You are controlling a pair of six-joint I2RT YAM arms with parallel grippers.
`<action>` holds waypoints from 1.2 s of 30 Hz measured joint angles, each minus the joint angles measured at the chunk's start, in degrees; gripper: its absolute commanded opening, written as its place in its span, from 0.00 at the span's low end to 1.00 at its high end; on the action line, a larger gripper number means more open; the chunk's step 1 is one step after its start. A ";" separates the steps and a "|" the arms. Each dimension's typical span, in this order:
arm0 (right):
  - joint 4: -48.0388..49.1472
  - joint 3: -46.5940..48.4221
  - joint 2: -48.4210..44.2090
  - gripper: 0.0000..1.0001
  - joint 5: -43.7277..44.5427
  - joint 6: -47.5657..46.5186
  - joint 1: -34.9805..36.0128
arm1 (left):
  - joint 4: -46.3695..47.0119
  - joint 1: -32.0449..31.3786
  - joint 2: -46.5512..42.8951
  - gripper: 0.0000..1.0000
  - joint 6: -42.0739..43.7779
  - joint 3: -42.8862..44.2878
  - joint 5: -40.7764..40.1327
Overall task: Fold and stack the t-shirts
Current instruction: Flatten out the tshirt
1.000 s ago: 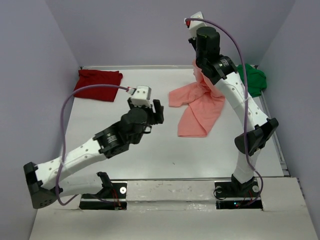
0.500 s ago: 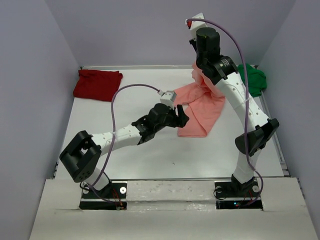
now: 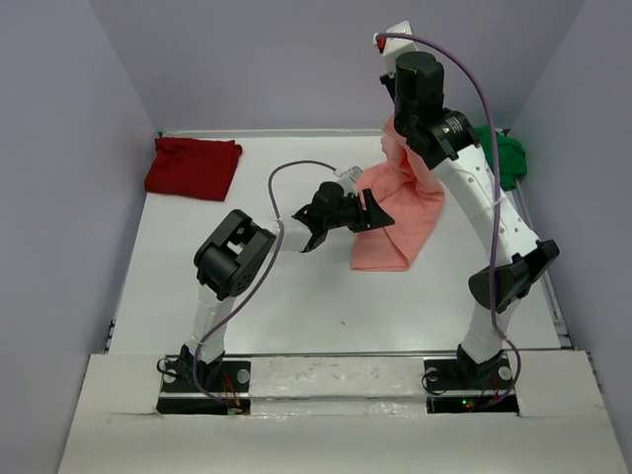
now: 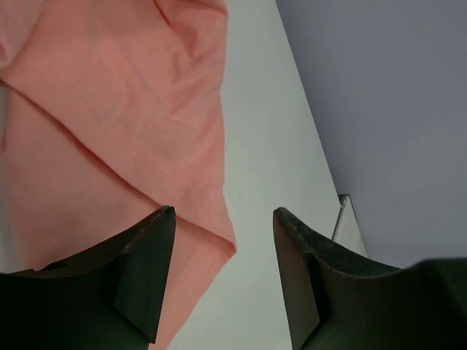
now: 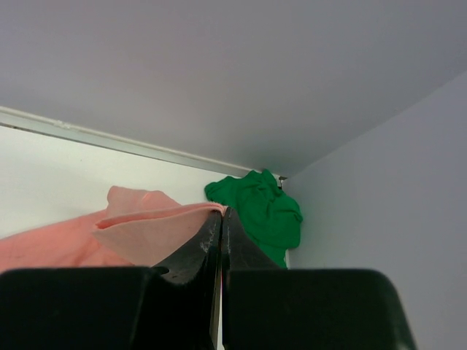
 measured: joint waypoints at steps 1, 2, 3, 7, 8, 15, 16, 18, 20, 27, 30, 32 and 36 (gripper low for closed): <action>-0.02 0.00 0.00 0.00 0.00 0.00 0.00 | 0.44 -0.26 0.76 0.65 -0.61 0.68 0.66; -0.07 0.00 0.00 0.00 0.00 0.00 0.00 | 0.85 -0.33 1.18 0.65 -0.98 1.16 1.09; -0.09 0.00 0.00 0.00 0.00 0.02 0.00 | 0.96 -0.44 1.38 0.65 -1.29 1.46 1.46; -0.13 0.00 0.00 0.00 -0.04 0.20 0.00 | 2.12 -0.70 1.53 0.65 -2.08 2.51 2.36; -0.17 0.00 0.00 0.00 -0.02 0.24 0.00 | 2.45 -0.68 1.70 0.65 -2.19 2.95 2.43; -0.52 0.00 0.00 0.00 -0.02 0.42 0.00 | 3.43 -0.57 5.95 0.65 -2.71 5.77 2.51; -0.52 0.00 -0.02 0.00 -0.02 0.42 0.00 | 3.37 -0.57 6.60 0.65 -2.80 6.05 2.54; -0.63 0.00 -0.04 0.00 -0.02 0.42 0.00 | 3.17 -0.57 8.02 0.65 -2.95 6.49 2.49; -0.81 0.00 -0.11 0.00 0.00 0.42 0.00 | 2.91 -0.52 9.60 0.65 -2.97 6.56 2.47; -0.90 0.00 -0.17 0.00 -0.02 0.44 0.00 | 2.10 0.50 11.80 0.65 -2.95 7.43 2.54; -0.90 0.00 -0.17 0.00 0.00 0.44 0.00 | 2.10 1.16 12.39 0.65 -2.93 8.15 2.54; -0.90 0.00 -0.17 0.00 0.00 0.42 0.00 | 2.05 1.38 12.66 0.65 -2.93 8.48 2.49; -0.92 0.00 -0.17 0.00 -0.02 0.42 0.00 | 1.60 1.90 13.51 0.66 -2.91 9.86 2.36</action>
